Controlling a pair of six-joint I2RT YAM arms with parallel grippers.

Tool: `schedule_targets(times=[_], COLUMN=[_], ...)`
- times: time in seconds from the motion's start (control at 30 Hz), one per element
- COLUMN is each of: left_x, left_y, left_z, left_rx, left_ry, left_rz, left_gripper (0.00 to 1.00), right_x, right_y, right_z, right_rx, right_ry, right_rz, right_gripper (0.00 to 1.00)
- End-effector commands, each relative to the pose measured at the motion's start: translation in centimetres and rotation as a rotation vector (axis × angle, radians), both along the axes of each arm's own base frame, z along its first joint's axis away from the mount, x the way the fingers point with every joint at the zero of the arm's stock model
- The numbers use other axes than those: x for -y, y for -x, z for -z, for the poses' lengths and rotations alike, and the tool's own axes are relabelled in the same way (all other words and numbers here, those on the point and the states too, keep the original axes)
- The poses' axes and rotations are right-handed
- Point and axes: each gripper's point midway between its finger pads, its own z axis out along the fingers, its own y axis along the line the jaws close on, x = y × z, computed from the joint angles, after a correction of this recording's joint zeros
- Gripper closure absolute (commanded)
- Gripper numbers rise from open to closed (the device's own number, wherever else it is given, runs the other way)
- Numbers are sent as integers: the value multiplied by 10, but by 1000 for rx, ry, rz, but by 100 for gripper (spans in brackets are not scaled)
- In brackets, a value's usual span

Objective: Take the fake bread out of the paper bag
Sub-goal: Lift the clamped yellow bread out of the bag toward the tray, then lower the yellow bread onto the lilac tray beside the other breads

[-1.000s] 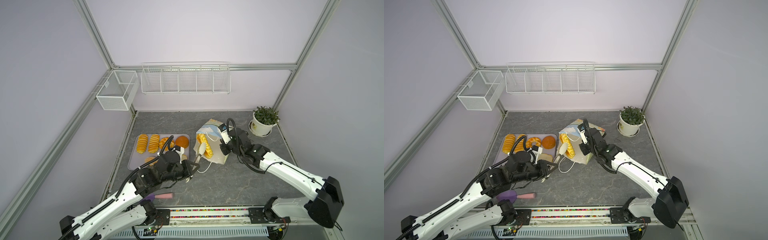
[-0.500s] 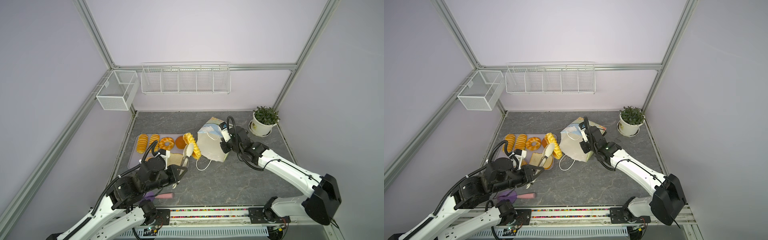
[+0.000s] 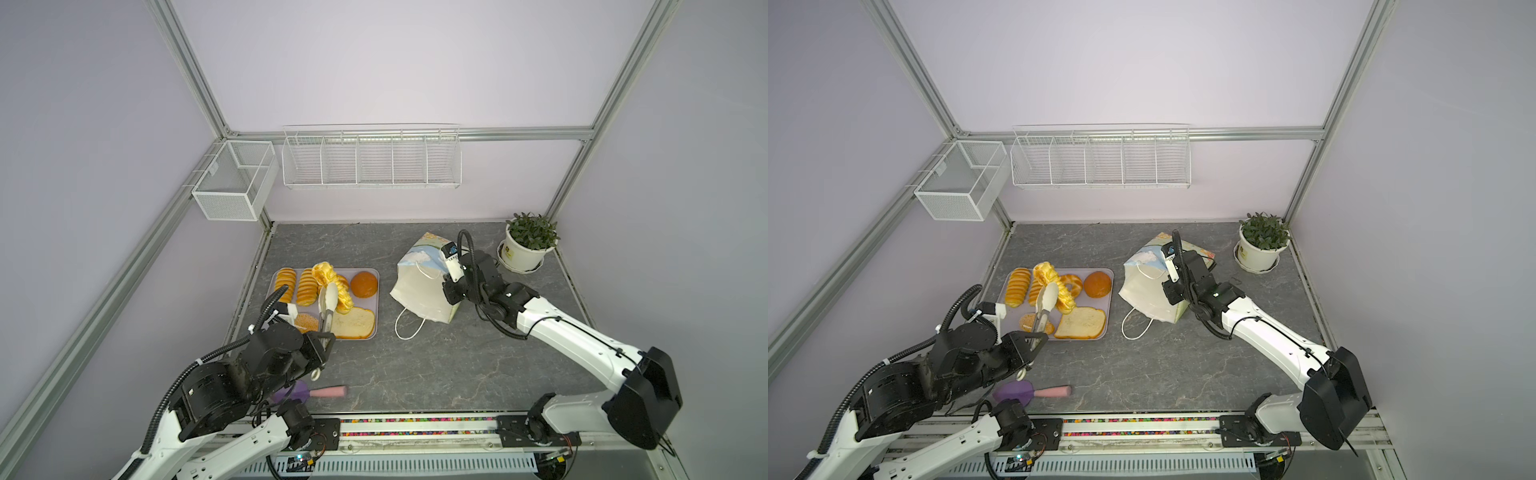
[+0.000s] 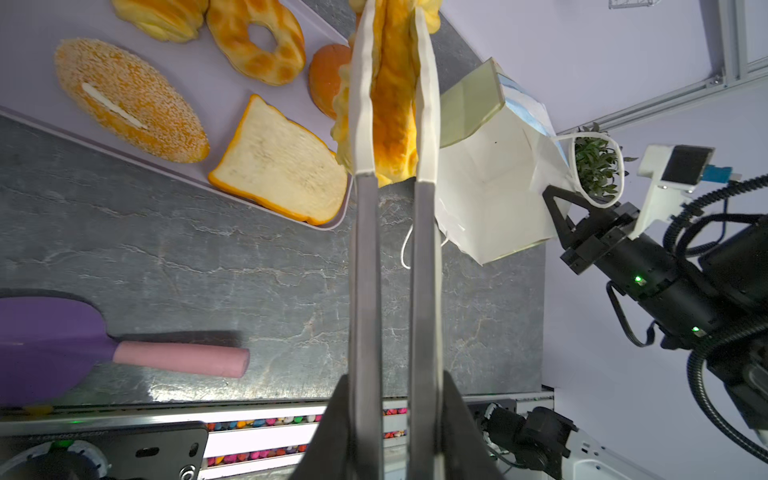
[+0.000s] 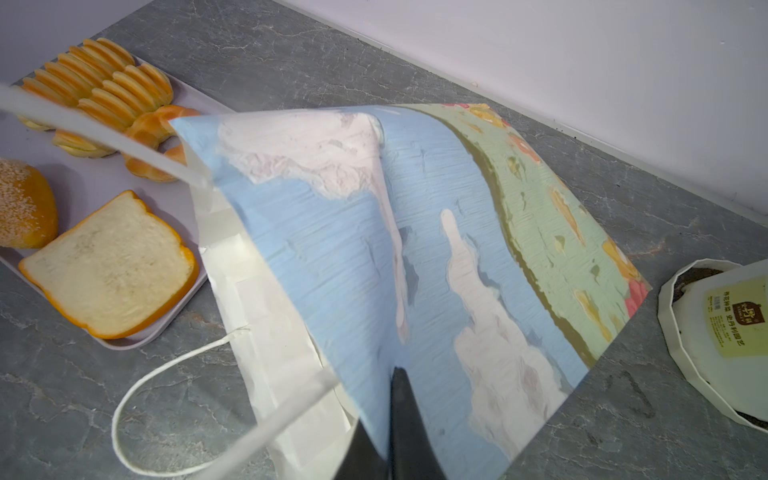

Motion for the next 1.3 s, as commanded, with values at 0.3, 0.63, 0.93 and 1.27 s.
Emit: schedule_targets(times=[0.3, 0.63, 0.93, 1.27], left_x=[3, -91, -130, -129], left_y=[-61, -66, -41, -41], left_z=[19, 43, 75, 112], left_rx=[-68, -182, -362, -445], left_ry=[47, -36, -190, -138], left_rz=[-42, -405, -545, -521], left_gripper=[100, 100, 100, 100], right_x=[5, 22, 15, 19], right_y=[17, 25, 23, 28], right_z=[8, 11, 17, 40], right_rx=[-34, -27, -49, -90], right_ry=[-68, -66, -117, -110], right_rz=[-17, 5, -20, -25], right_gripper=[93, 93, 93, 93])
